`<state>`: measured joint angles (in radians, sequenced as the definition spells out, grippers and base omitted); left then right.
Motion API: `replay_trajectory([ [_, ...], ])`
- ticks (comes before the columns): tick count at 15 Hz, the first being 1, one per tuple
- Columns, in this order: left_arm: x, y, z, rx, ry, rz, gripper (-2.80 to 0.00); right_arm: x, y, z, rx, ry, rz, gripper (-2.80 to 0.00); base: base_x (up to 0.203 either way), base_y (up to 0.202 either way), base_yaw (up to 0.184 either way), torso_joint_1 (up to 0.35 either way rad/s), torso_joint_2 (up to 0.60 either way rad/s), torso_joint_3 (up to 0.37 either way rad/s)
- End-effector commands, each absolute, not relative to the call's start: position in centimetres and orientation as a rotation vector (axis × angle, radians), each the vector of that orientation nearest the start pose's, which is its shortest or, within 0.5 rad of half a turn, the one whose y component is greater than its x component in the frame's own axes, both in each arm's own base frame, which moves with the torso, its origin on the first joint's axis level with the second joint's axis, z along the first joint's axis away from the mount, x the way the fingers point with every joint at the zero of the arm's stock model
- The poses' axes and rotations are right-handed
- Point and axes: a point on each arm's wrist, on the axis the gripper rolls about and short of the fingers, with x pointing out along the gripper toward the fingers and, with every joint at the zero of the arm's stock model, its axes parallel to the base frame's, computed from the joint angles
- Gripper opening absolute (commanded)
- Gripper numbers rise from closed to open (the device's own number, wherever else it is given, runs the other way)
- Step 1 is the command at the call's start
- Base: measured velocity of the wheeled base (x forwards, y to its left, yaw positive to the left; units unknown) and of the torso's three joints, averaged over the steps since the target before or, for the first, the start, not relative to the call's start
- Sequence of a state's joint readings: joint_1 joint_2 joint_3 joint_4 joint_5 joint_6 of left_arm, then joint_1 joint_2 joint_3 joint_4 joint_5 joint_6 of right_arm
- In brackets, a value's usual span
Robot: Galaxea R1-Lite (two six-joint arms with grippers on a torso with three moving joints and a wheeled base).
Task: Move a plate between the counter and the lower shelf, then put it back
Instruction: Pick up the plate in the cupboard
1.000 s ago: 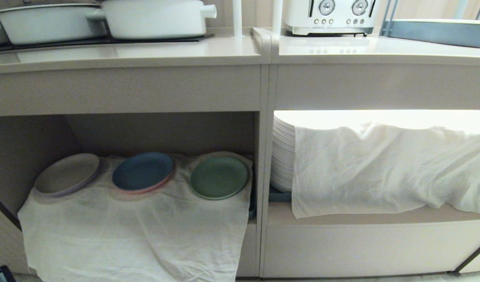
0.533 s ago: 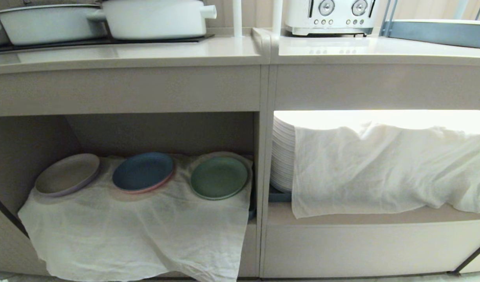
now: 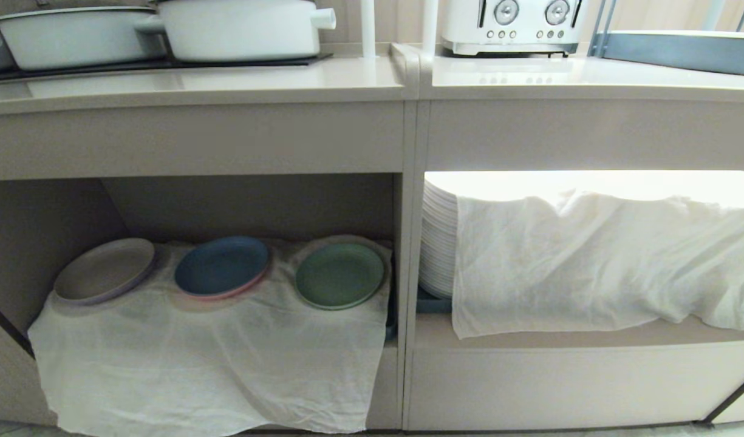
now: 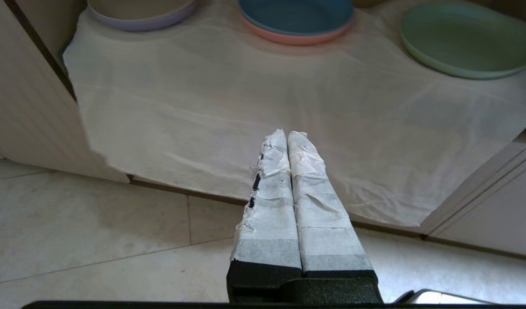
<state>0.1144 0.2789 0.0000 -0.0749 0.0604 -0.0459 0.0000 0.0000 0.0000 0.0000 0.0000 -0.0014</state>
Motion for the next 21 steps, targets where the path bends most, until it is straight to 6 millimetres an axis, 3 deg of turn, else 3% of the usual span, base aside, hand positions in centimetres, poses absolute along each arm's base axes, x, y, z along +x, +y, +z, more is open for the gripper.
replay_trajectory([
  [1,0.0,0.1,8.6,-0.045,0.199,0.156,-2.80,-2.3,0.0,7.5,-0.002,0.000,0.000,-2.80,0.000,0.000,0.000,0.000,0.00,0.000],
  [12,-0.6,0.1,8.0,-0.053,0.197,0.071,-2.80,-2.3,0.0,7.5,-0.003,0.000,0.000,-2.80,0.000,0.000,0.000,0.000,0.00,0.000],
  [17,-2.3,0.1,7.6,-0.058,-0.008,0.035,-2.80,-2.3,0.0,7.5,-0.002,0.000,0.000,-2.80,0.000,0.000,0.000,0.000,0.00,0.000],
  [21,-2.3,0.1,7.6,-0.059,-0.007,0.031,-2.80,-2.3,0.0,7.5,-0.002,0.000,0.000,-2.80,0.000,0.000,0.000,0.000,0.00,0.000],
])
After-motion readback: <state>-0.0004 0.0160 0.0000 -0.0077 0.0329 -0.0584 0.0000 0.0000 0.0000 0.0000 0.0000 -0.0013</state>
